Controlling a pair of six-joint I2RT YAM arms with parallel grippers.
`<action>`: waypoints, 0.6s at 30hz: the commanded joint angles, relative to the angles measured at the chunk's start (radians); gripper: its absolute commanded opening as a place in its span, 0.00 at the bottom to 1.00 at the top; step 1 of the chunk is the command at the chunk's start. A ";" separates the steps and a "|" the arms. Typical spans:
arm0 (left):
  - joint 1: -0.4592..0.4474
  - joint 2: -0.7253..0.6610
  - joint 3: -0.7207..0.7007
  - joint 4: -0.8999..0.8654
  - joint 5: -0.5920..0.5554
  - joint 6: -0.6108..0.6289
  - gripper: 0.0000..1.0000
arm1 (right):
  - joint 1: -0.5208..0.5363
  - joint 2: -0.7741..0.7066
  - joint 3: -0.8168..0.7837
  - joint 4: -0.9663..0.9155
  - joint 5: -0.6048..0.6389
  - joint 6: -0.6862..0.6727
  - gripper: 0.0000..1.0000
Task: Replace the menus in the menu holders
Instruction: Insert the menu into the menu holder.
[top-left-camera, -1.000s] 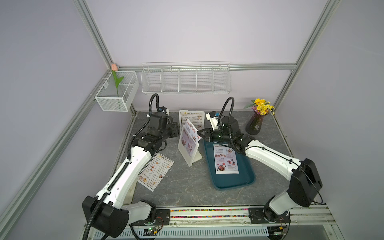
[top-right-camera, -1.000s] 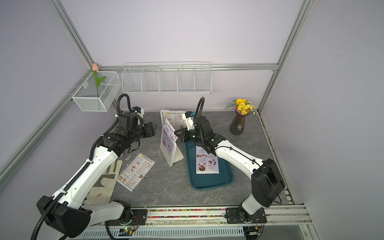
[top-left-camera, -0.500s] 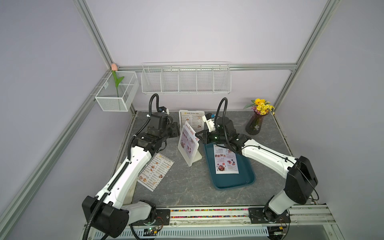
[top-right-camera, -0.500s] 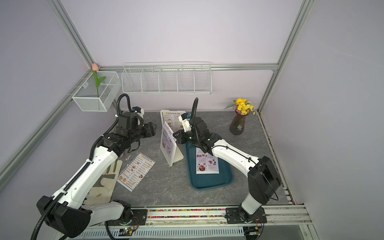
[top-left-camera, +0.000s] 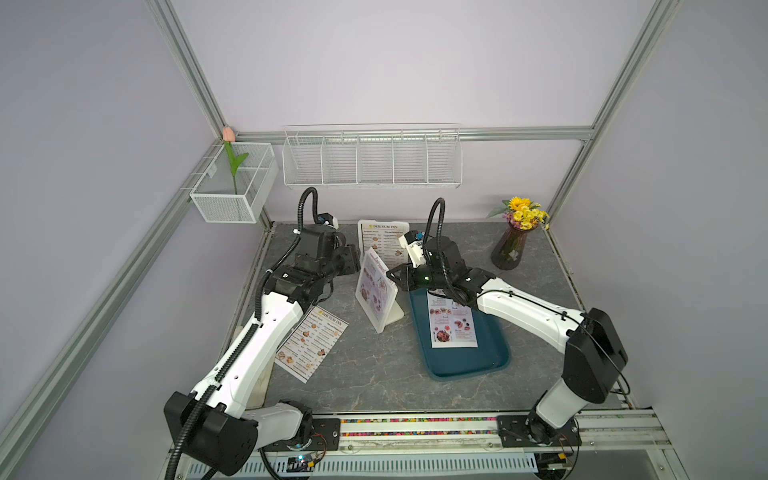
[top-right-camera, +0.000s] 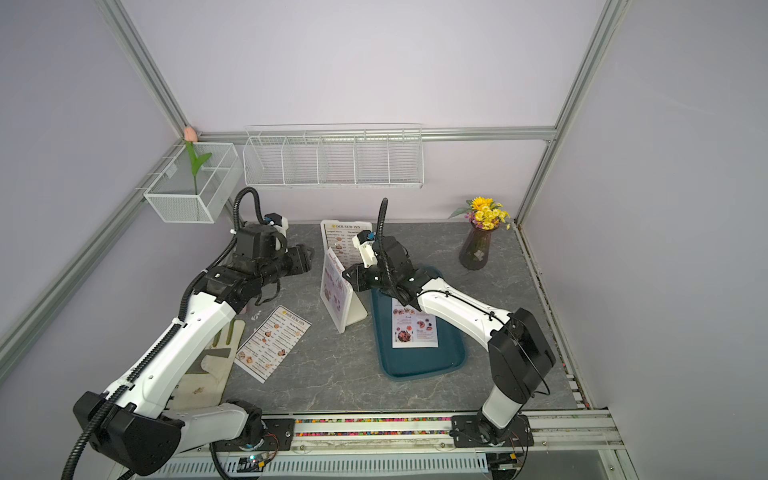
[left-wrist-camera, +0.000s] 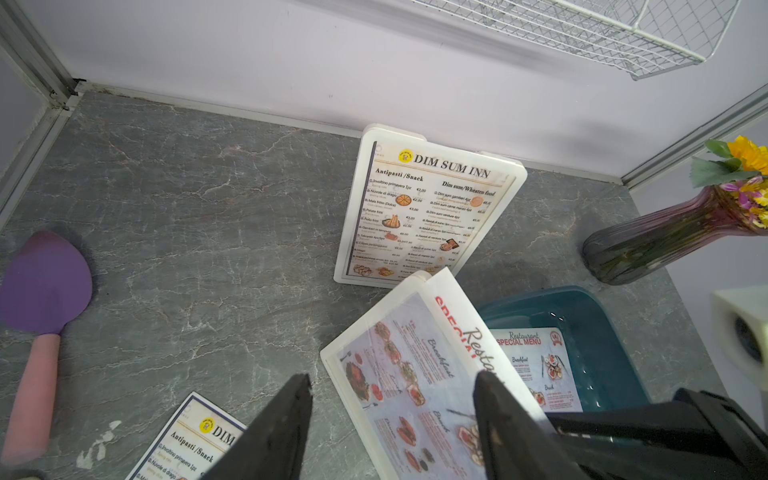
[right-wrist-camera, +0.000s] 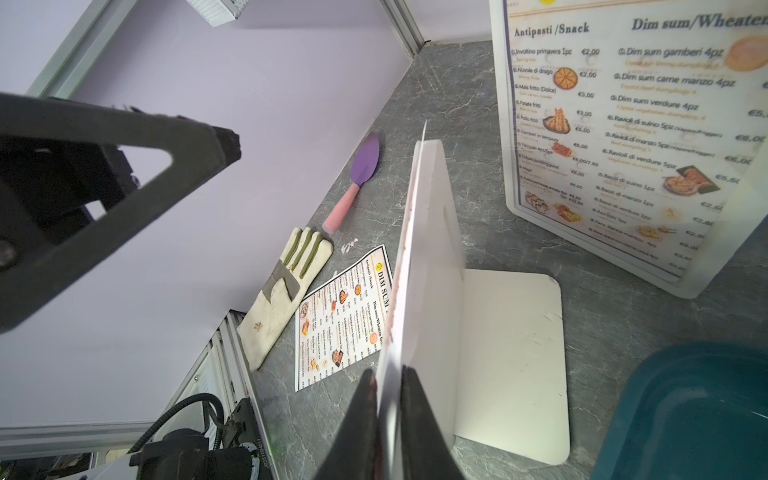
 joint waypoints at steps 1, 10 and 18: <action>-0.004 -0.005 0.025 0.010 -0.010 0.003 0.65 | 0.001 -0.003 0.028 -0.018 0.009 -0.013 0.21; -0.003 -0.007 0.023 0.010 -0.010 0.003 0.65 | -0.008 -0.009 0.038 -0.021 0.024 -0.020 0.36; -0.003 -0.012 0.017 0.008 -0.010 -0.003 0.65 | -0.010 0.033 0.089 -0.037 0.024 -0.043 0.46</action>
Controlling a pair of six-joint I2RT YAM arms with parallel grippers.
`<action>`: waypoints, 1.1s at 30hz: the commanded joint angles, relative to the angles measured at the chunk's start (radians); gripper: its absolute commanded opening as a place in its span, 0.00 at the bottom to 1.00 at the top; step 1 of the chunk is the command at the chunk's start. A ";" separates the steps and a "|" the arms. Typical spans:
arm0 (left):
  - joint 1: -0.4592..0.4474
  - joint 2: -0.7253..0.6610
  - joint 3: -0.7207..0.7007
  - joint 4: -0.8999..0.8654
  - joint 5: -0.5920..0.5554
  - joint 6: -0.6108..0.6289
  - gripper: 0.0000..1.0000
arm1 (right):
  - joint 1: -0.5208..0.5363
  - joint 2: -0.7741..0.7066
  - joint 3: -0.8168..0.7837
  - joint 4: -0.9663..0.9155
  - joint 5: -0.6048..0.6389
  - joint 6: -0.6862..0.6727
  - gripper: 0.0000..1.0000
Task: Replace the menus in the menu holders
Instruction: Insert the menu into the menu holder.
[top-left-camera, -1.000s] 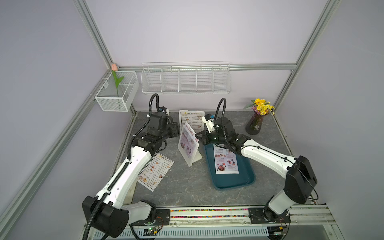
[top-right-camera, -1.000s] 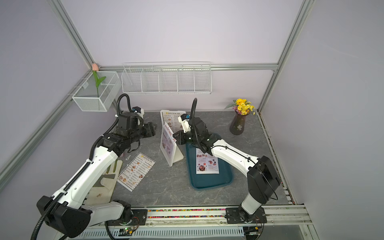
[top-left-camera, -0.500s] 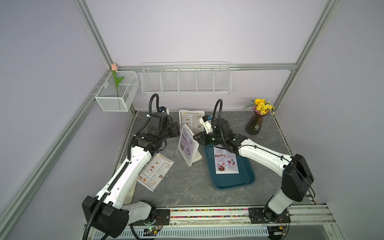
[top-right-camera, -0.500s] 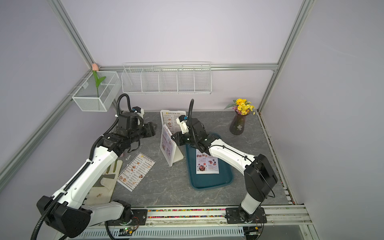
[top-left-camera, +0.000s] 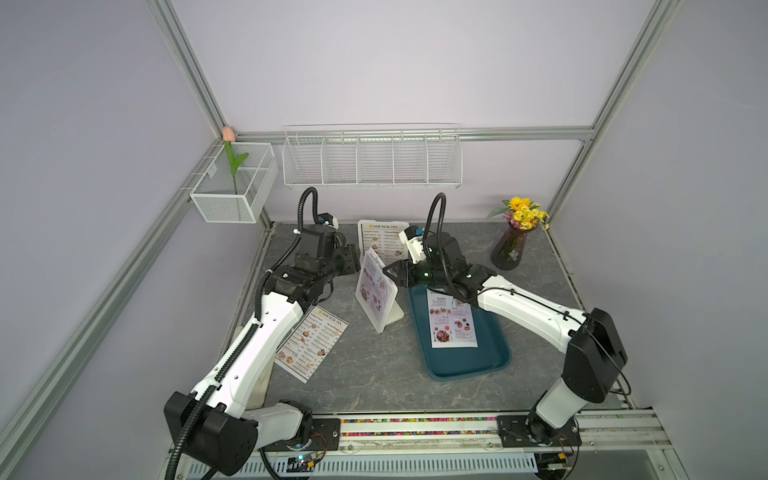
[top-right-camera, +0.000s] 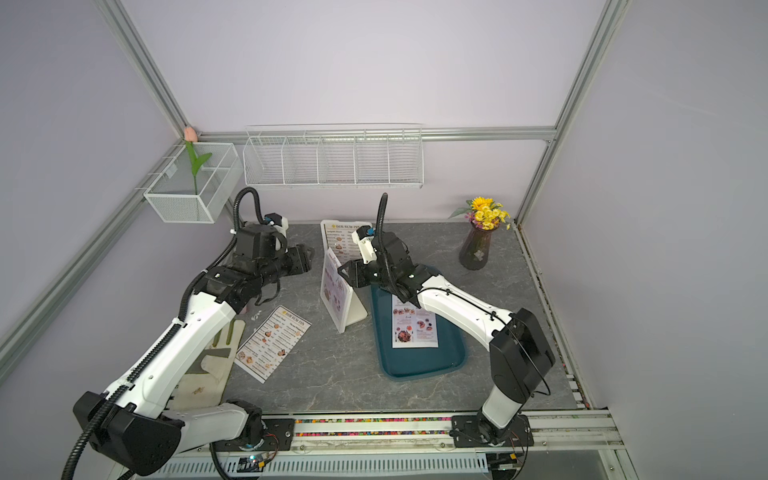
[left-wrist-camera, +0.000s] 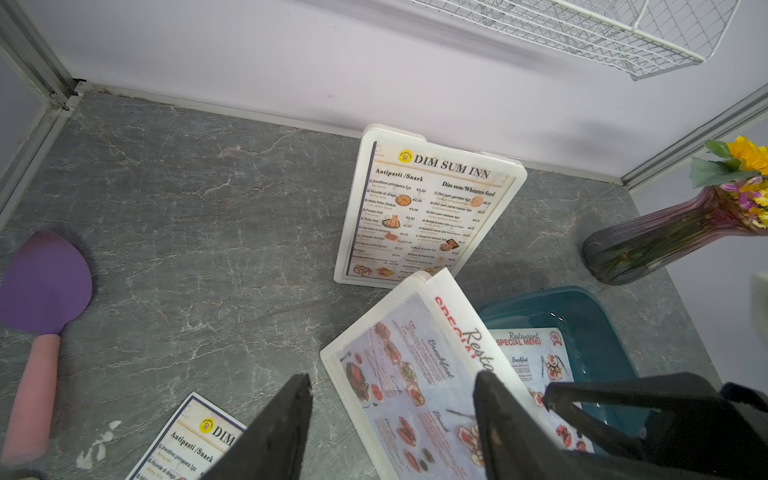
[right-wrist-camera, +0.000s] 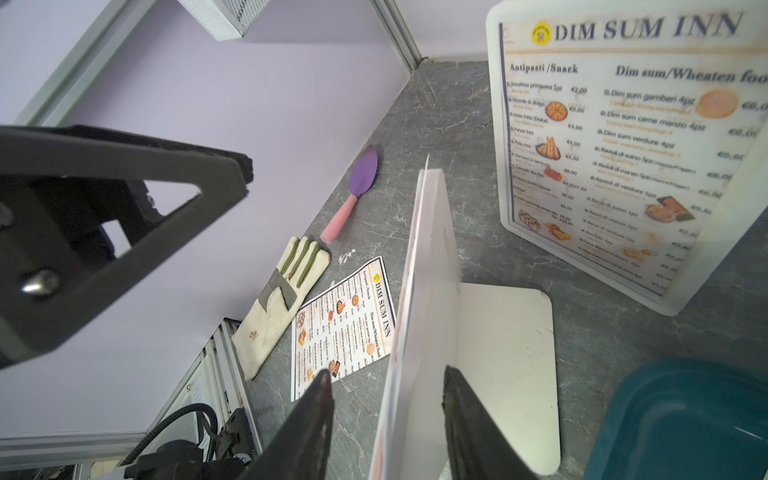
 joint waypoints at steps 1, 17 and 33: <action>-0.003 -0.013 0.017 0.005 -0.011 -0.003 0.65 | -0.008 0.033 0.035 -0.001 -0.004 -0.023 0.44; -0.004 -0.015 0.022 -0.004 -0.020 -0.004 0.65 | -0.010 0.088 0.065 0.014 -0.033 -0.028 0.28; -0.004 -0.022 0.019 -0.006 -0.026 0.002 0.65 | -0.018 0.117 0.117 0.013 -0.035 -0.021 0.27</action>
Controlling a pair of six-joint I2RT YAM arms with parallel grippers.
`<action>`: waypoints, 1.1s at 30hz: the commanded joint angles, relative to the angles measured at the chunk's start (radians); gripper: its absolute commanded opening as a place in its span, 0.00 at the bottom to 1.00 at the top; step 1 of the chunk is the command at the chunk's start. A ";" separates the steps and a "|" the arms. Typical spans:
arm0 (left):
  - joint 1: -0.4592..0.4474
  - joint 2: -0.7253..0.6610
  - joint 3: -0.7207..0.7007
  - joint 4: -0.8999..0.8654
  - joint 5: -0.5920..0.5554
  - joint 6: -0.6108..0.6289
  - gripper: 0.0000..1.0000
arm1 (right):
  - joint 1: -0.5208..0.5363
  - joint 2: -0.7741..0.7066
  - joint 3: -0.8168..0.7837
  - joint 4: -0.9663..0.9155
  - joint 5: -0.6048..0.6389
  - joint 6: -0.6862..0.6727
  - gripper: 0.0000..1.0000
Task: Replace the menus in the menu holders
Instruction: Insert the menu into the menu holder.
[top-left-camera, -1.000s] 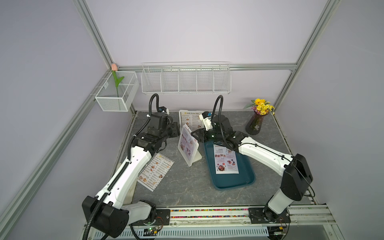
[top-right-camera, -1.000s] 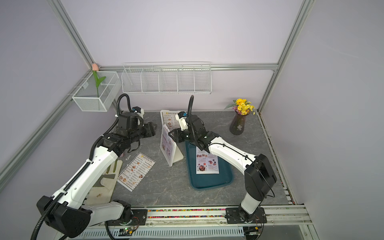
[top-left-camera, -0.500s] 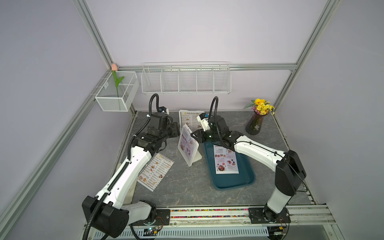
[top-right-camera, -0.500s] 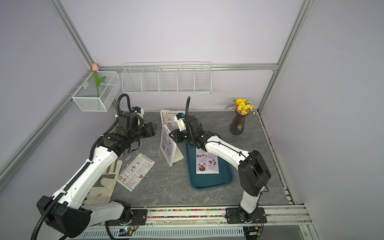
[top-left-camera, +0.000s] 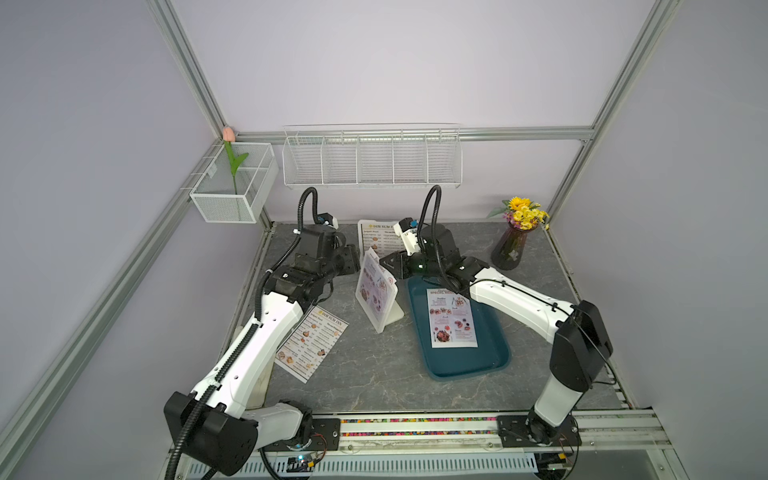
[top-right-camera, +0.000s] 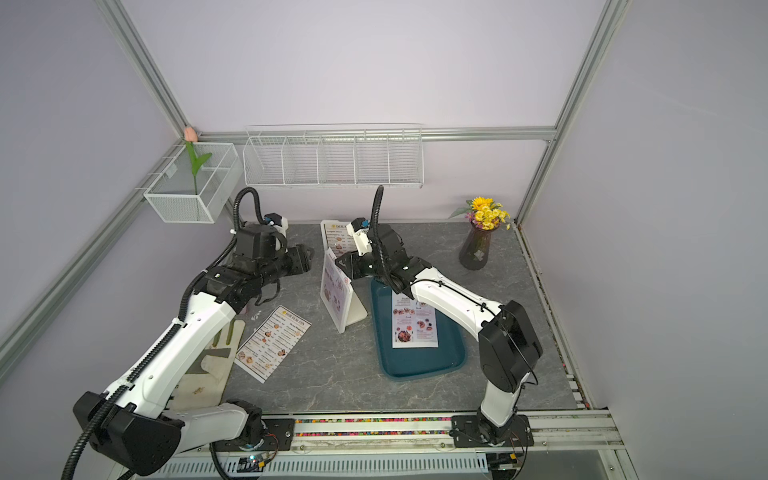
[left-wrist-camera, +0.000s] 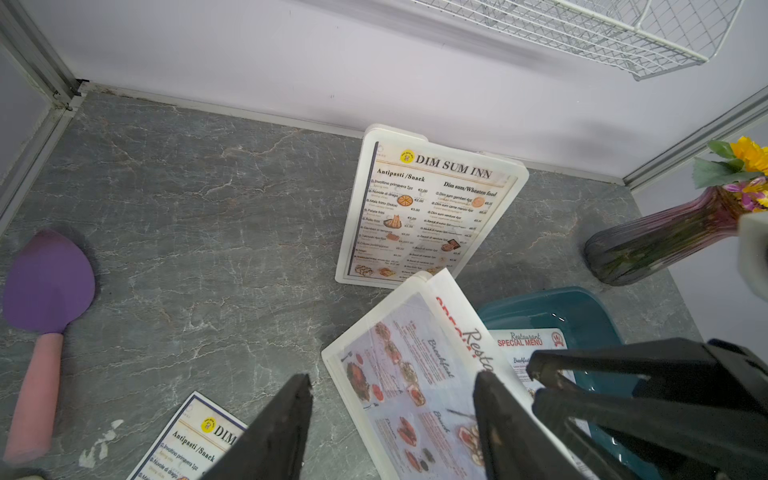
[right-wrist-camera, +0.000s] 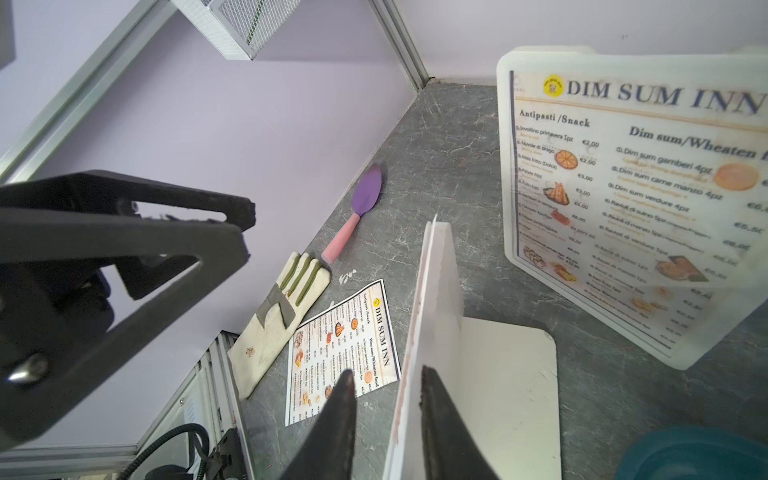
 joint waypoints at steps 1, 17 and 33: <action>-0.003 -0.023 0.018 -0.005 -0.020 0.002 0.65 | -0.006 0.032 0.016 0.006 -0.015 -0.003 0.26; -0.004 -0.019 0.019 -0.002 -0.020 0.000 0.65 | -0.008 0.041 0.017 0.009 -0.035 0.005 0.14; -0.003 -0.014 0.023 0.000 -0.018 0.001 0.65 | -0.005 0.064 0.022 0.003 -0.053 0.011 0.10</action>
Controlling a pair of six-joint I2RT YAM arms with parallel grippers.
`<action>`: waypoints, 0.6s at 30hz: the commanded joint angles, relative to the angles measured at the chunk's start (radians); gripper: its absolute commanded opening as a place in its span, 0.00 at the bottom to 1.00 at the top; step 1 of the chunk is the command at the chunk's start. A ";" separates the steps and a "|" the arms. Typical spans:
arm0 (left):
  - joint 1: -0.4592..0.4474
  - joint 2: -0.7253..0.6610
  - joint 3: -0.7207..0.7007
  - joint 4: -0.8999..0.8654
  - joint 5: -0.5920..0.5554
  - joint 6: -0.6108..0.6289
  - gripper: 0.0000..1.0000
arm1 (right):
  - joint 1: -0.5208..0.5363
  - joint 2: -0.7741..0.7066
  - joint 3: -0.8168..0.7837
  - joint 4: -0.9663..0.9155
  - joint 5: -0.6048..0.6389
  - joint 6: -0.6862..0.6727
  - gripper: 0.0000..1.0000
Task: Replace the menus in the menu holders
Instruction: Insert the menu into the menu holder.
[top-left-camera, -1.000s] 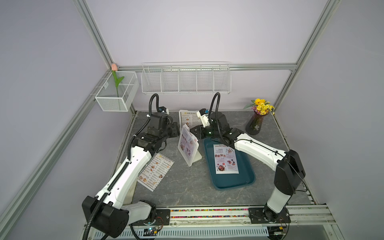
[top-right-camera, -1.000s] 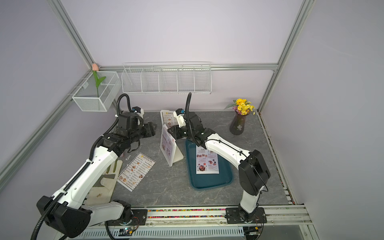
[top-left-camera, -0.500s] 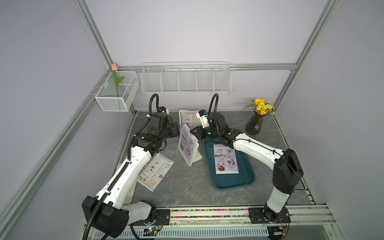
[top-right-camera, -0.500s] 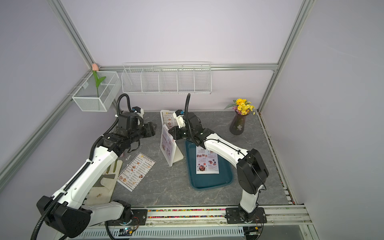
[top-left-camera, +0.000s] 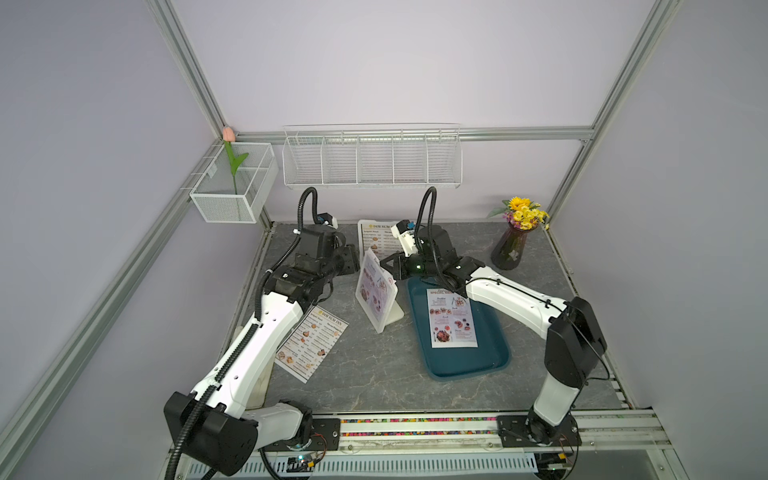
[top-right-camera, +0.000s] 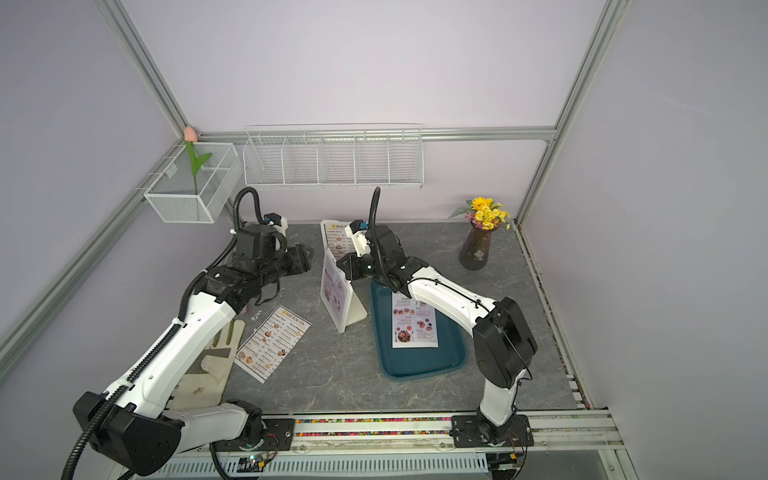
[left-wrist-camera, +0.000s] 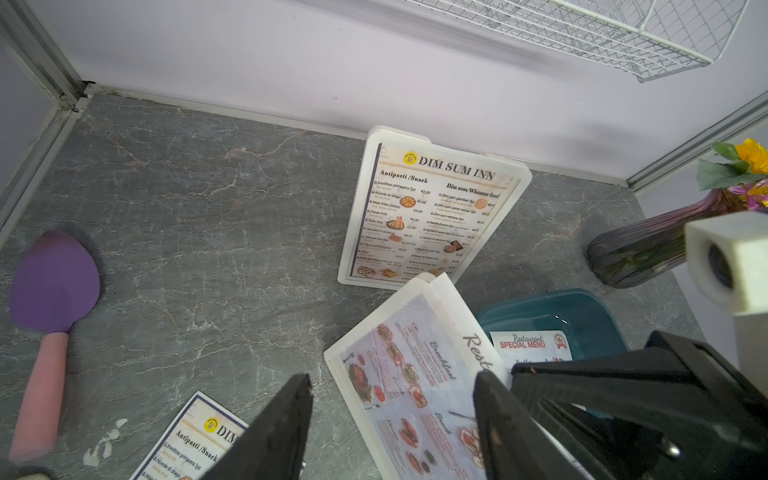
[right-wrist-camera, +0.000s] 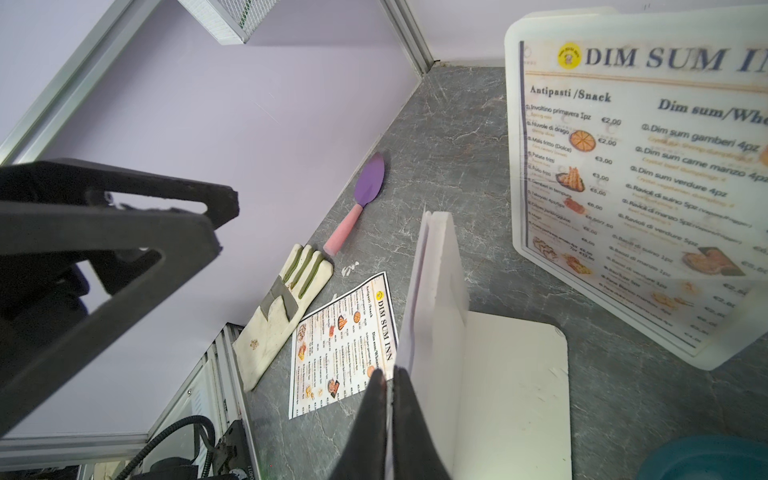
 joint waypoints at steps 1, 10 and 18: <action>-0.003 -0.013 0.023 0.000 -0.010 0.001 0.65 | 0.000 0.031 0.018 -0.001 -0.020 0.008 0.10; -0.004 -0.011 0.025 0.000 -0.013 0.005 0.65 | 0.004 0.038 0.024 -0.005 -0.029 0.011 0.10; -0.003 -0.008 0.025 0.001 -0.014 0.007 0.65 | 0.000 -0.013 0.003 0.006 -0.028 0.024 0.17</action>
